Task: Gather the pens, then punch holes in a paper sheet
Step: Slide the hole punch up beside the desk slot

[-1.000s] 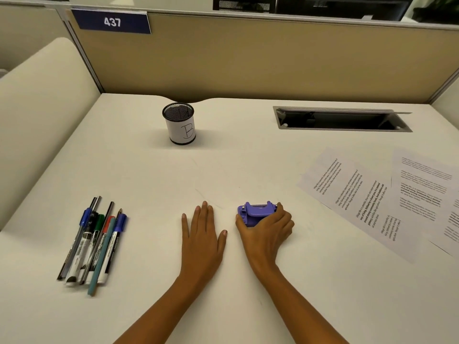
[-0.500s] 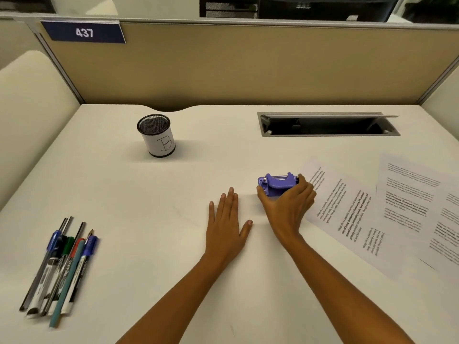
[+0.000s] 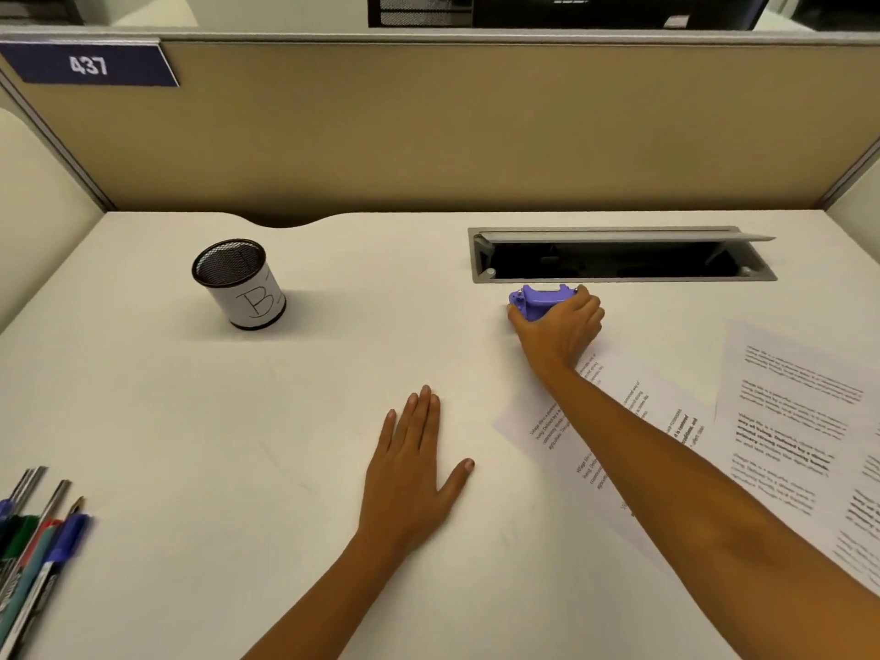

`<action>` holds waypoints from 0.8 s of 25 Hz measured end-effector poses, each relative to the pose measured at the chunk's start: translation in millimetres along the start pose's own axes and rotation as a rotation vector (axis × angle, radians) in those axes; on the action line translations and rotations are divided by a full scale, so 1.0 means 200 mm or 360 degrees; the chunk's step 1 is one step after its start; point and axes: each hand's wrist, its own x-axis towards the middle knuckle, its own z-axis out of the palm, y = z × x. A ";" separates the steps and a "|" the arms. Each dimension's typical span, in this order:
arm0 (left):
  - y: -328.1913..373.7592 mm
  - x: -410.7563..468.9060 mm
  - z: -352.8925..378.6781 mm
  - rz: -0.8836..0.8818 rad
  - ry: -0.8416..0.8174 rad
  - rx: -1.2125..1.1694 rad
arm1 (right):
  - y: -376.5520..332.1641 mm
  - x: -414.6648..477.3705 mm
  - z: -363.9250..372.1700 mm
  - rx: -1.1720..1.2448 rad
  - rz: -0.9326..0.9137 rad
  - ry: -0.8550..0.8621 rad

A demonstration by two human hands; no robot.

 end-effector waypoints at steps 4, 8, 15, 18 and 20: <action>0.00 0.00 0.00 -0.0012 -0.0019 0.0032 | 0.01 0.10 0.09 -0.0048 -0.0026 0.0001; 0.01 0.00 -0.01 -0.0029 -0.0041 0.0029 | 0.02 0.13 0.14 -0.0080 -0.0030 0.0052; 0.01 0.00 -0.02 -0.0042 -0.0062 0.0012 | 0.02 0.15 0.17 -0.0114 -0.0054 -0.0028; 0.01 0.01 -0.02 -0.0045 -0.0049 -0.0008 | 0.02 0.16 0.14 -0.0119 -0.0070 -0.0123; 0.02 0.00 -0.02 -0.0048 -0.0041 -0.0012 | 0.02 0.16 0.10 -0.0098 -0.0082 -0.0149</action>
